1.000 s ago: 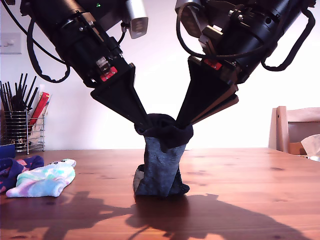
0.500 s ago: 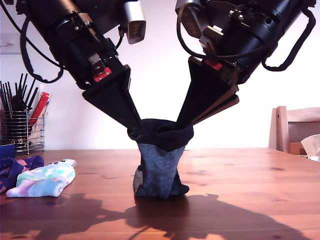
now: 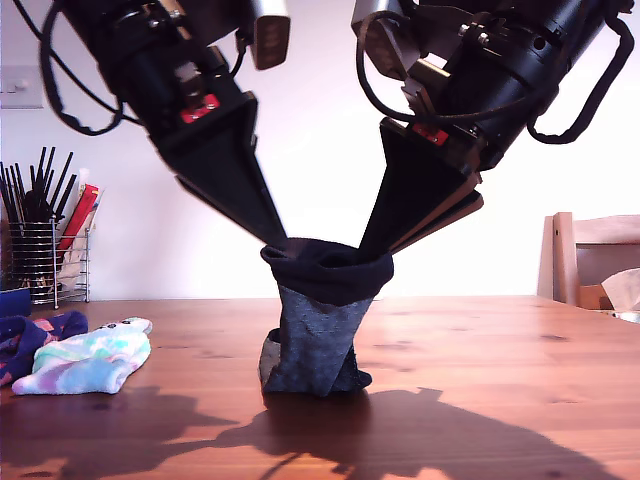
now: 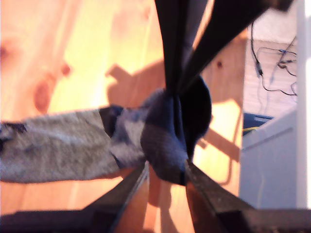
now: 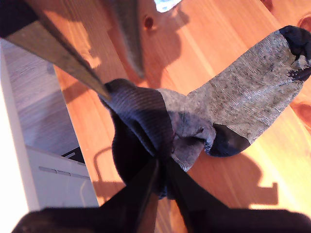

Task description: Fold the socks in front of you. After folding them, place them to the left side.

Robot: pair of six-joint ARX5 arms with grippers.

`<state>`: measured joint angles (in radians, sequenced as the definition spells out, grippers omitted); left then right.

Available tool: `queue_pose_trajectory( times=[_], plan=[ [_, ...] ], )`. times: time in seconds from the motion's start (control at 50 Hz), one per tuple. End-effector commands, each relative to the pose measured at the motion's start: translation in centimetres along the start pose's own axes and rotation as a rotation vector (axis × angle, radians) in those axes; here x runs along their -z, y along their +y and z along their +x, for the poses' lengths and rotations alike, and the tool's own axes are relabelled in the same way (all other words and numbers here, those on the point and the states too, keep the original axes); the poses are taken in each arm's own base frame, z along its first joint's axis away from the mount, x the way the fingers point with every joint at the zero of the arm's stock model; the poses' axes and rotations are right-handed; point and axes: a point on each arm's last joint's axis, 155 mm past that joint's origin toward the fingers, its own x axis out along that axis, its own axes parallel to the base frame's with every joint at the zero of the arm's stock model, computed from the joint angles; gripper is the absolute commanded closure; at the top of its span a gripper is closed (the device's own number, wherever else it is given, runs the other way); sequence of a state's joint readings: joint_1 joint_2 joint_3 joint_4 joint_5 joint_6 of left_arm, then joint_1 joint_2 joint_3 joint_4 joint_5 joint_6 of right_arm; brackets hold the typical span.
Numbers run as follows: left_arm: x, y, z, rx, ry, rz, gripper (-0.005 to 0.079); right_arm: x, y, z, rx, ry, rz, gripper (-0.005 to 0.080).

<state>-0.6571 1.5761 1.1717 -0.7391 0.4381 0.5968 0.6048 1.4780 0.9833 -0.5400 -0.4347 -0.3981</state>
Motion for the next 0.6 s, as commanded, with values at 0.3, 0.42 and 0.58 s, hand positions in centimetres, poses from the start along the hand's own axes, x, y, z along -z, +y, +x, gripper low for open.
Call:
queue_pose_trajectory(
  times=[0.3, 0.42, 0.58],
  plan=[
    [-1.3, 3.2, -0.4, -0.073, -0.085, -0.003, 0.0771, 2.0, 1.4, 0.5, -0.058, 0.066, 0.024, 0.0763],
    [-1.6, 4.2, 0.3, -0.081, -0.107, -0.005, 0.0762, 2.1, 2.5, 0.5, -0.106, 0.071, 0.038, 0.0763],
    [0.3, 4.5, 3.5, -0.022, -0.050, -0.047, 0.0762, 2.6, 4.2, 0.3, -0.158, 0.096, 0.038, 0.0763]
  ],
)
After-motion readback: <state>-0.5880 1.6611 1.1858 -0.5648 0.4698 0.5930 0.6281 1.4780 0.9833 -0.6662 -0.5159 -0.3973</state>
